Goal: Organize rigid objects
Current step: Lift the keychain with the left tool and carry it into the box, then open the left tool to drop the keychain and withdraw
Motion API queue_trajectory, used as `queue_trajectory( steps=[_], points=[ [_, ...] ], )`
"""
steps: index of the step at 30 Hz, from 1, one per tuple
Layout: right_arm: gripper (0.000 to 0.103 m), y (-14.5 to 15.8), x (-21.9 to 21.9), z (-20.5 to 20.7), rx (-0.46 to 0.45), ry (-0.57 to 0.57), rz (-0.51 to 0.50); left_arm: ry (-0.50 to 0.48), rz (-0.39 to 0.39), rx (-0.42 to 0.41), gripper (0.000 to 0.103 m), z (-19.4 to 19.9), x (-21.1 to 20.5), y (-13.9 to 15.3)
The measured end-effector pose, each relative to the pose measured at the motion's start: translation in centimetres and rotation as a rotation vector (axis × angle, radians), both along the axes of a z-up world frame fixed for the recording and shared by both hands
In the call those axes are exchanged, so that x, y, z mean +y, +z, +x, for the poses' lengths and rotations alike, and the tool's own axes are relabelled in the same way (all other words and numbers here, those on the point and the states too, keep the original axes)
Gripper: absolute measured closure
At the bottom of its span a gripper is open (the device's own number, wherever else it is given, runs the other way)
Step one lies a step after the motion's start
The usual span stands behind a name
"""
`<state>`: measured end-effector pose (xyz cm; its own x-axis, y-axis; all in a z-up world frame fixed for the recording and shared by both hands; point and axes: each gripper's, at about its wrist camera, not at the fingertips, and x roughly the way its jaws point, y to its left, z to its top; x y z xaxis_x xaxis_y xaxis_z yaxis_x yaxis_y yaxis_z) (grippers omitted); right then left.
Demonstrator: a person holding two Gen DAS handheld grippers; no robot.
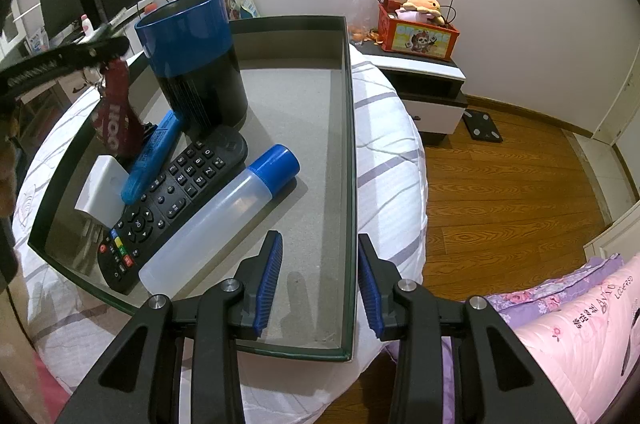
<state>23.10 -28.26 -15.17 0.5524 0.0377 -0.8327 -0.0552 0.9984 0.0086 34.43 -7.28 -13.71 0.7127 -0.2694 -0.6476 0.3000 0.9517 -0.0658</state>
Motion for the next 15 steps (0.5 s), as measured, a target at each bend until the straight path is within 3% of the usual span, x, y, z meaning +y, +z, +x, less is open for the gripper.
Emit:
queue_trajectory(
  steps=[3,9,12,15],
  points=[
    [0.064,0.0,0.0,0.0,0.000,0.000,0.000,-0.008,-0.026,0.034,0.071,0.4,0.1,-0.7],
    [0.064,0.0,0.0,0.1,0.000,0.000,-0.001,0.003,-0.012,0.024,0.071,0.5,0.3,-0.8],
    [0.064,0.0,0.0,0.0,0.000,0.000,0.000,0.015,-0.001,0.000,0.062,0.3,0.6,-0.2],
    [0.064,0.0,0.0,0.0,0.000,0.000,0.000,0.039,0.012,-0.024,0.042,-0.2,1.1,0.2]
  ],
)
